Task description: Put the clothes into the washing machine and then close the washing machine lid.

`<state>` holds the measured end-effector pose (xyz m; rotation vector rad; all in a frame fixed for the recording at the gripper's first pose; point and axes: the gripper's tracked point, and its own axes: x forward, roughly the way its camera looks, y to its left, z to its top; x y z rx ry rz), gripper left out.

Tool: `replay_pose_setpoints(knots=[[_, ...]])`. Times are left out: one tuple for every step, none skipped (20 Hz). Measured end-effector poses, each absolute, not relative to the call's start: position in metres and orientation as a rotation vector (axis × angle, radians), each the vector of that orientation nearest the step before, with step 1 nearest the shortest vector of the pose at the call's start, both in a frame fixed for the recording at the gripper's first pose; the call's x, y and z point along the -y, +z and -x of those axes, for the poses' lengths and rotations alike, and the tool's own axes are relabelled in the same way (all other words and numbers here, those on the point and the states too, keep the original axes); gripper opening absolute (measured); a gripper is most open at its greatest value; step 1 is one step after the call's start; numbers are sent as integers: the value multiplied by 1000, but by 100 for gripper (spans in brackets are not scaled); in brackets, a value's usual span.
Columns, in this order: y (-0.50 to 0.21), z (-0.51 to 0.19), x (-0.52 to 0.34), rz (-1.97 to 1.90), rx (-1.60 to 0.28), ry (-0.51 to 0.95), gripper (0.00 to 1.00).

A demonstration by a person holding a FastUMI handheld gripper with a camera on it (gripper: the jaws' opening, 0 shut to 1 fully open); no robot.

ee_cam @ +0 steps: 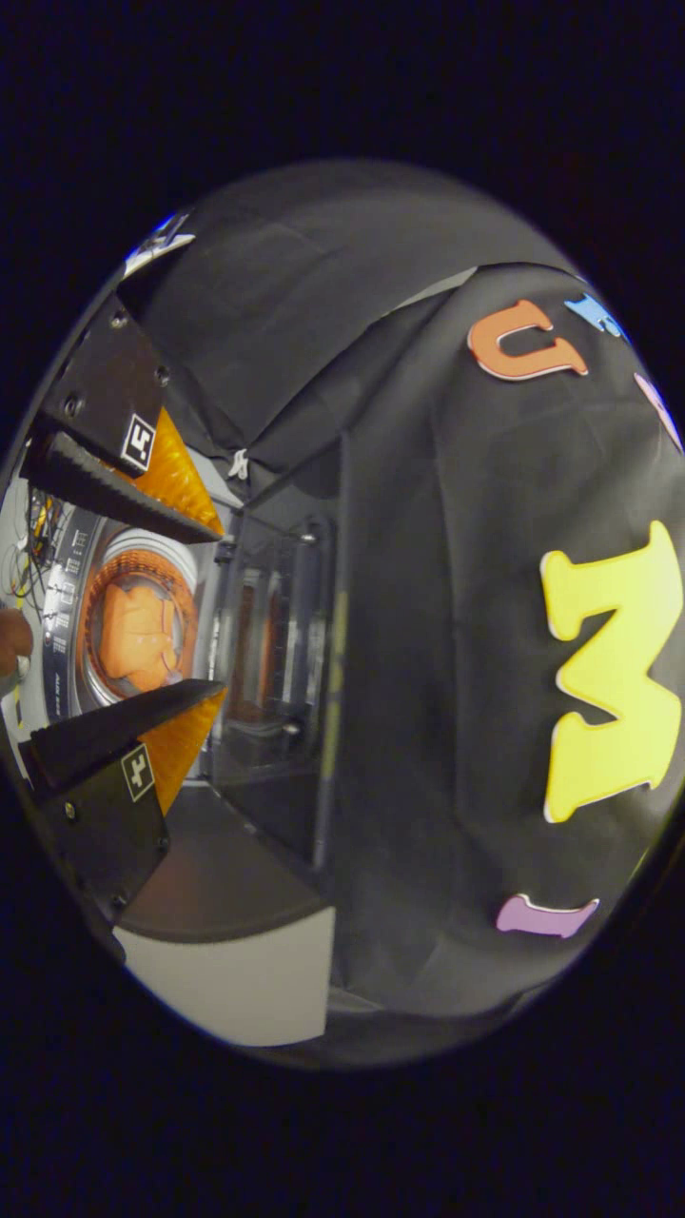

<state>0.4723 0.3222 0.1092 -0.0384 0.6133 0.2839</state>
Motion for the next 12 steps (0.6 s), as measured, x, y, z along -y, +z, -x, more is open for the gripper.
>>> replay_pose_setpoints(knots=[[123,-476,-321,39,-593,283,89],[136,-480,-319,38,-580,279,89],[145,-482,-321,33,-566,278,89],[152,-488,-321,28,-559,276,89],[157,-493,-319,27,-554,275,89],[160,-500,-317,30,-549,270,89],[163,-508,-317,34,-543,263,89],[165,-516,-319,35,-540,258,89],[163,-524,-322,33,-540,258,89],[161,-534,-322,33,-549,249,89],[157,-547,-325,27,-555,241,89],[151,-562,-326,16,-560,225,89]])
